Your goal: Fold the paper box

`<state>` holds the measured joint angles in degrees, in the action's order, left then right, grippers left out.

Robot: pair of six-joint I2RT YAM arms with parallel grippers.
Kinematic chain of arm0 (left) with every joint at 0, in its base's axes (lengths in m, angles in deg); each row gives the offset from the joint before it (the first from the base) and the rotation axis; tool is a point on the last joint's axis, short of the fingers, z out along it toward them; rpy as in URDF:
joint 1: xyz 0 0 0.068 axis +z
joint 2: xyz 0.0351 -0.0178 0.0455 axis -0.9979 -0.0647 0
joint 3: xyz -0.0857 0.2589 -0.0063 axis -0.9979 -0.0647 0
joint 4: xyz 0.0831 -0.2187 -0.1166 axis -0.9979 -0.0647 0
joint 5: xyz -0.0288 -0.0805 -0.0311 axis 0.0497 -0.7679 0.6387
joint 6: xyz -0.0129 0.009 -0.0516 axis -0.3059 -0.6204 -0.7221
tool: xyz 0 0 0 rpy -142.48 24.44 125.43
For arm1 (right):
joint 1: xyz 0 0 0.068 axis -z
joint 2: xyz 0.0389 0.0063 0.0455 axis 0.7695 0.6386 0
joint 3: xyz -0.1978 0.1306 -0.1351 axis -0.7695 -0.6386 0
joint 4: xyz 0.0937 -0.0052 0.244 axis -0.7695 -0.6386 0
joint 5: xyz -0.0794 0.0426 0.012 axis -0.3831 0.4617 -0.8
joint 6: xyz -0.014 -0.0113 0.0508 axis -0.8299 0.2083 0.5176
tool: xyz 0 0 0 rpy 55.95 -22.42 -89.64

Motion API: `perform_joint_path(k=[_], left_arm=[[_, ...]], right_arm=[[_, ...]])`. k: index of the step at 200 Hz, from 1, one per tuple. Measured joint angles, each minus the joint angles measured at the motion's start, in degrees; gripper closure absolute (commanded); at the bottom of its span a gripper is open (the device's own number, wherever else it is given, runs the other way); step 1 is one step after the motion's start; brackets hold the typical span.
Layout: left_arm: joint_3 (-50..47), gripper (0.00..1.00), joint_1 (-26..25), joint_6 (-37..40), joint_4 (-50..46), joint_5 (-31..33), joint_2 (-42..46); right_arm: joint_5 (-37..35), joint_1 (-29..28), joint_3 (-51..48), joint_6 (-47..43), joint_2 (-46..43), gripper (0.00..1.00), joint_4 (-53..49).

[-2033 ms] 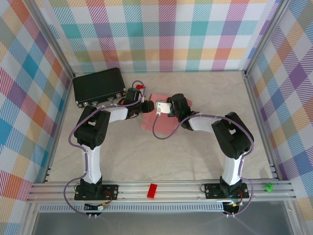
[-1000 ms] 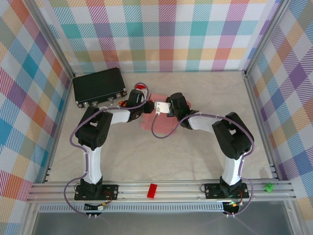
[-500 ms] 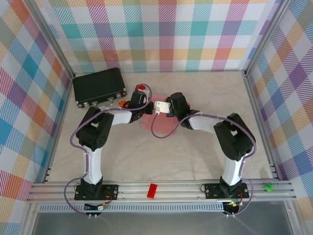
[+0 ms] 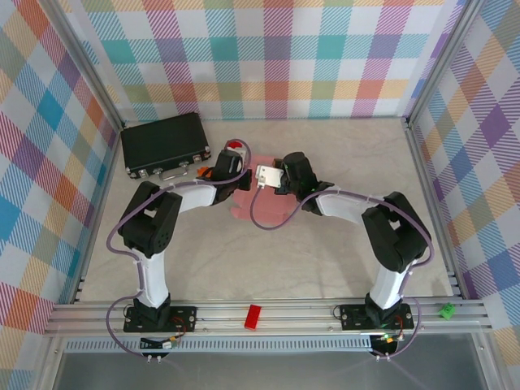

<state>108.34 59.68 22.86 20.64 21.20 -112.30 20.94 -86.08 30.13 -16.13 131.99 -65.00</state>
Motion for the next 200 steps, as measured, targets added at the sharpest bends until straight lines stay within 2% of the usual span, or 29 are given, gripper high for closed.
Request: perform_joint_path(k=[42,110,149,200], left_arm=[[-3.52,1.00,0.02,0.44,-0.44,2.62,3.08],[-5.64,1.00,0.02,1.46,-1.53,3.17,3.52],[-6.47,1.00,0.02,1.77,-2.16,3.02,3.78],[-7.48,1.00,0.02,2.95,-2.56,2.99,4.98]], right_arm=[[1.46,0.00,-0.72,3.10,-4.31,0.44,-1.20],[4.87,1.77,-2.36,12.24,-10.86,0.39,-2.56],[5.64,9.25,-2.38,21.05,-13.77,0.36,-5.14],[7.32,19.37,-0.44,29.94,-10.69,0.41,-16.24]])
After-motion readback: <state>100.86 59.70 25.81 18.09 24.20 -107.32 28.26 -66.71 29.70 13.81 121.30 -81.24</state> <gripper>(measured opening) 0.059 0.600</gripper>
